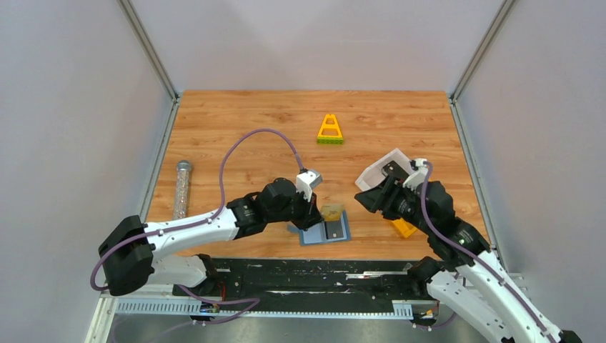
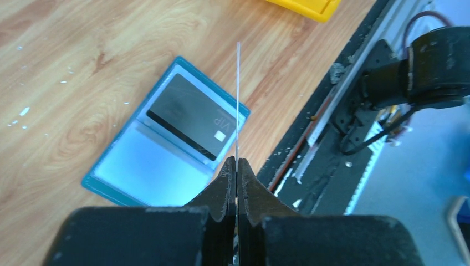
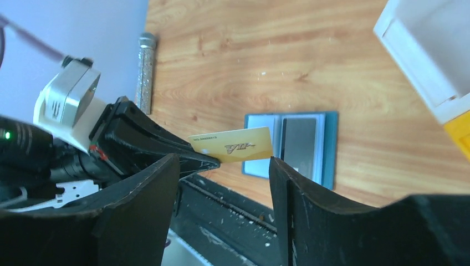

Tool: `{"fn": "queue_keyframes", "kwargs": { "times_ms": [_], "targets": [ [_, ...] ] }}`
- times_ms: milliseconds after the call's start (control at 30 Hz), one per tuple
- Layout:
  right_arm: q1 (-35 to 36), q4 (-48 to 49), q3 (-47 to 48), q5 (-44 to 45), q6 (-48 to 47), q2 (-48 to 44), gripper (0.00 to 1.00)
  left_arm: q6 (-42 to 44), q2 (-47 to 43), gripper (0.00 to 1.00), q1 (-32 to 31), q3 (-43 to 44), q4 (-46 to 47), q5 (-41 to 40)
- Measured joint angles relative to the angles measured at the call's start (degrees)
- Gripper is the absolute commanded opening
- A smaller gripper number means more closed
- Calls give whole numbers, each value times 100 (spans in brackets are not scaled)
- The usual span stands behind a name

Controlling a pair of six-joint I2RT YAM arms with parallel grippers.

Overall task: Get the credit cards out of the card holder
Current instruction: Place the credit card in the storage box.

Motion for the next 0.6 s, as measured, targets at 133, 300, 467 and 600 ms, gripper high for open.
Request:
{"fn": "queue_keyframes", "kwargs": {
  "times_ms": [133, 300, 467, 600],
  "targets": [
    [0, 293, -374, 151, -444, -890, 60, -437, -35, 0, 105, 195, -120, 404],
    [0, 581, -564, -125, -658, -1248, 59, -1099, -164, 0, 289, 269, -122, 863],
    [0, 861, -673, -649, -669, -977, 59, -1773, -179, 0, 468, 262, 107, 1325],
    [0, 1005, -885, -852, -658, -890, 58, -2251, -295, 0, 629, 87, 616, 1609]
  ]
}}
